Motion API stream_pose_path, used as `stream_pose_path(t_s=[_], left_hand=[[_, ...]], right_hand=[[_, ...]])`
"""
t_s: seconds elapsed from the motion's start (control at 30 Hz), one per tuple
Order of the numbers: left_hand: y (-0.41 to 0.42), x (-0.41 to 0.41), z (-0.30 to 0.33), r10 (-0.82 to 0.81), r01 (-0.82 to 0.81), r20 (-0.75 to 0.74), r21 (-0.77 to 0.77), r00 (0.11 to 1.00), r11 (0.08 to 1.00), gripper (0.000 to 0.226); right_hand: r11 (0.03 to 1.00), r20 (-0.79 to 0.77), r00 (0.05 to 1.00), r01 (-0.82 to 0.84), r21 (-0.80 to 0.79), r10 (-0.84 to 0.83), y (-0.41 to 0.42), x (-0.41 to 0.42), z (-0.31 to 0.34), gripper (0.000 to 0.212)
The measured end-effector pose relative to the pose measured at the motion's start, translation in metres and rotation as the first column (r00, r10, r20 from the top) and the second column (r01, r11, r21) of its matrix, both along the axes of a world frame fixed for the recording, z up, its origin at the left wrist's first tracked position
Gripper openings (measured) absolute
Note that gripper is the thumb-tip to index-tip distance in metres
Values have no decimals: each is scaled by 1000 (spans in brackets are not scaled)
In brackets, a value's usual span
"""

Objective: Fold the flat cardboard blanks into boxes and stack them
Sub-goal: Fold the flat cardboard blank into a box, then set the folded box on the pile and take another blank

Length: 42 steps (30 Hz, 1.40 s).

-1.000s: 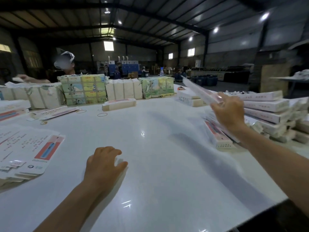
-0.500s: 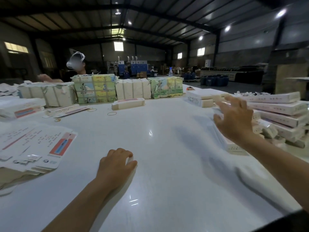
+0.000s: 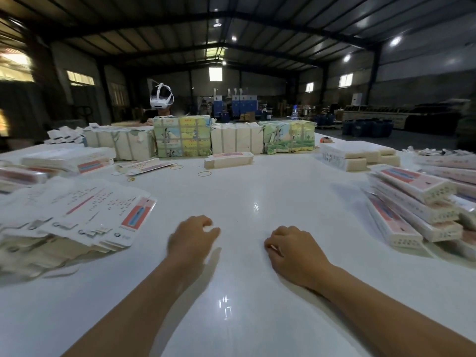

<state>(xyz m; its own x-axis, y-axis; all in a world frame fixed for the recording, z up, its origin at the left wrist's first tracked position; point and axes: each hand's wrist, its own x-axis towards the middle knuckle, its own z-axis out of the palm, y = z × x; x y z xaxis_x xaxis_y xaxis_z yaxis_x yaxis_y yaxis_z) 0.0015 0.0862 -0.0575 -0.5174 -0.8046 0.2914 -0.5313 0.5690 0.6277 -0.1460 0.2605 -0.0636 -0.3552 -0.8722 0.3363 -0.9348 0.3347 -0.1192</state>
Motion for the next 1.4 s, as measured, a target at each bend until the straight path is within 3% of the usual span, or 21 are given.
stream_pose_path(t_s=[0.1,0.2,0.27,0.33,0.53,0.7,0.8,0.9,1.0,1.07,1.2,1.4], left_hand=[[-44,27,14,317,-278,223,-190,922,942,43],[-89,70,23,576,-515,404,-257,711,817,77],[-111,94,25,649,-582,458,-298,608,756,95],[-122,106,27,663,-570,487,-348,568,744,96],[-131,105,30,642,-557,491,-329,589,762,69],[-136,105,35,631,-634,460,-172,625,754,83],[-139,108,42,607,-635,463,-114,646,764,75],[-136,105,38,651,-650,393,-157,649,743,68],[-126,99,35,724,-659,304,-301,619,689,50],[-120,94,38,701,-619,213,-345,681,706,30],[-99,82,50,500,-496,-34,-201,865,845,8],[-75,63,59,415,-427,-128,-89,901,900,11]], right_hand=[[1000,2,1000,-9,-8,9,1,0,0,32],[1000,12,1000,-6,-7,6,2,1,1,32],[1000,23,1000,-3,-10,3,2,1,1,32],[1000,29,1000,5,-4,-5,3,2,1,31],[1000,61,998,30,1,-30,7,1,2,30],[999,74,996,44,8,-44,8,2,3,29],[999,88,995,42,6,-43,8,2,4,29],[999,88,995,42,3,-42,8,2,4,29],[999,86,995,48,4,-48,9,3,4,29],[999,87,995,52,7,-53,9,4,5,29],[998,83,995,53,16,-54,9,5,8,29],[998,73,995,62,8,-63,10,3,6,26]])
